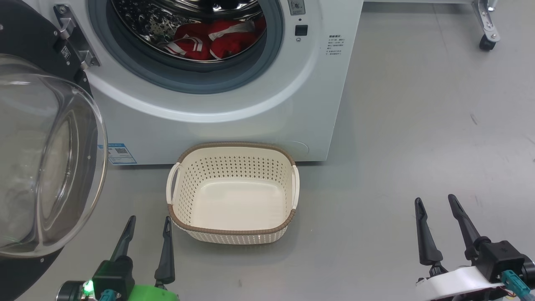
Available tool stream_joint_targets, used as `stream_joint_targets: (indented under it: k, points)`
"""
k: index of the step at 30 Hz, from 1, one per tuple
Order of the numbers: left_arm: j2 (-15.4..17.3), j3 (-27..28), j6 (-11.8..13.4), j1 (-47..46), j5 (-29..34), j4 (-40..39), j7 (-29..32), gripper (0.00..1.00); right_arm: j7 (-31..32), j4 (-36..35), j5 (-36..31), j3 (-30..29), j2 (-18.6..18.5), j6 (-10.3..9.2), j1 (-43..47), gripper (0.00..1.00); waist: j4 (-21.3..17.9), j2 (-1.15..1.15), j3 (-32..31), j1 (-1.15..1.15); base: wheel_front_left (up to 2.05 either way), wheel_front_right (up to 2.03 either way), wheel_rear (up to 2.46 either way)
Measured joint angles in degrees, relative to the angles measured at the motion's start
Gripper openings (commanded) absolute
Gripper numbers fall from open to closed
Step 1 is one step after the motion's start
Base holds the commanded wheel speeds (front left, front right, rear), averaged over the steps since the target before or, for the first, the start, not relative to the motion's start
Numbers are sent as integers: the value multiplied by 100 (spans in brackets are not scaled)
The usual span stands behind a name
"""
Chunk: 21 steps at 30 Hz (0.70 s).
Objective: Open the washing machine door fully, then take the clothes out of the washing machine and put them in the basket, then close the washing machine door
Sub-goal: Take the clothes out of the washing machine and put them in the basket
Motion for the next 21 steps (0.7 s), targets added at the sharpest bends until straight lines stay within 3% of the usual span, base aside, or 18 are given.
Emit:
stream_joint_targets:
  k: [21]
  points:
    - [2,-108,44,-6,16,-96,-2,100,0,-33,1,-2,5,-1,31,100,-54,0,41,0,28,-28,0]
